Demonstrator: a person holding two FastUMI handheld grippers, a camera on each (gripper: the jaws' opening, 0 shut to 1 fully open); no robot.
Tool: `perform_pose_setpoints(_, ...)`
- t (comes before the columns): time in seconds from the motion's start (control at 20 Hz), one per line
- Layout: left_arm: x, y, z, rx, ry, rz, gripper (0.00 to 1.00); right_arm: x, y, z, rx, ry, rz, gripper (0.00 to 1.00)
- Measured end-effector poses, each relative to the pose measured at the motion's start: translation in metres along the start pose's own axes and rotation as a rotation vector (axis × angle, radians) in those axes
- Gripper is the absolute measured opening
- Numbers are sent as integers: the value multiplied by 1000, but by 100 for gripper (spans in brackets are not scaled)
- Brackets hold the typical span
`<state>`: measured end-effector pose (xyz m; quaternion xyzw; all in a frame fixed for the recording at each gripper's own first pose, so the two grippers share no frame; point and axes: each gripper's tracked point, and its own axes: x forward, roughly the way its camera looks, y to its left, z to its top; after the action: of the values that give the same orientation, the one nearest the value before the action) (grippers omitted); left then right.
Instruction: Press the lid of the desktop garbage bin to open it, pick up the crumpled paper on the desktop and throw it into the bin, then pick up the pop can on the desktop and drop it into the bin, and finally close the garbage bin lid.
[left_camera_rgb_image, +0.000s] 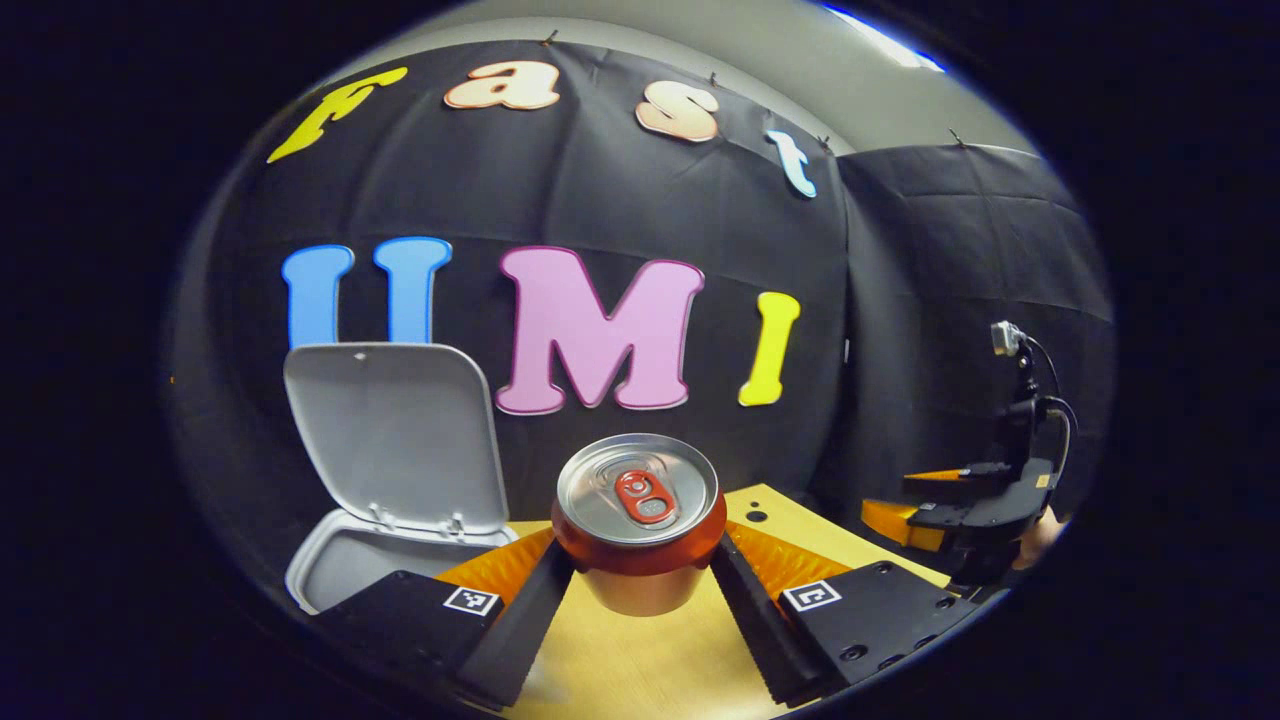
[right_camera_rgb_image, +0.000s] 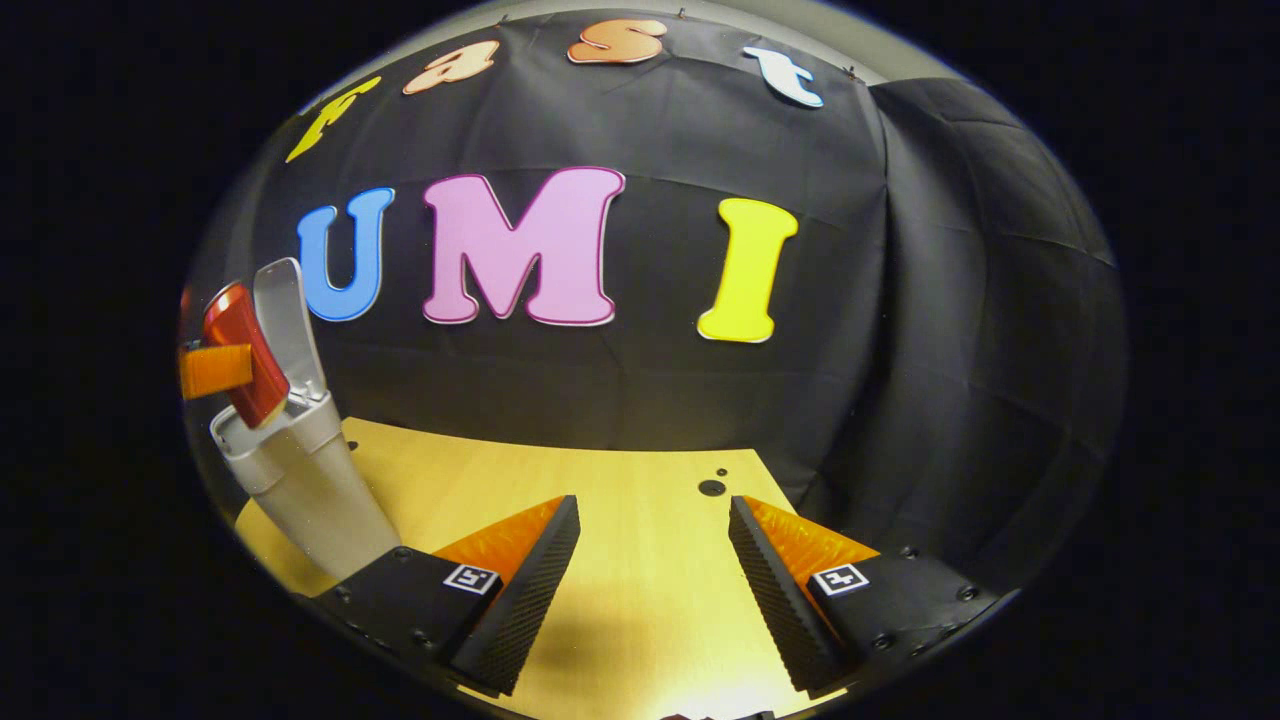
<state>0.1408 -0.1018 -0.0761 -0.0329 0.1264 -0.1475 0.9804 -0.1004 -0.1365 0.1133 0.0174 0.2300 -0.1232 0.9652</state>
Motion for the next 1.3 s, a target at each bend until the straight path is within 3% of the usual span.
perform_pose_setpoints(0.2,-10,89,-12,40,17,171,87,5,38,14,15,-25,81,97)
perform_pose_setpoints(0.35,-18,129,-45,33,99,226,88,4,58,16,-4,-21,123,97)
perform_pose_setpoints(0.9,-4,150,-110,-30,209,289,89,5,78,-4,-27,37,167,97)
perform_pose_setpoints(1.1,-8,161,-87,-29,157,327,94,3,91,-1,-41,42,190,97)
perform_pose_setpoints(1.3,-18,176,-17,32,23,377,93,1,113,28,-49,3,244,97)
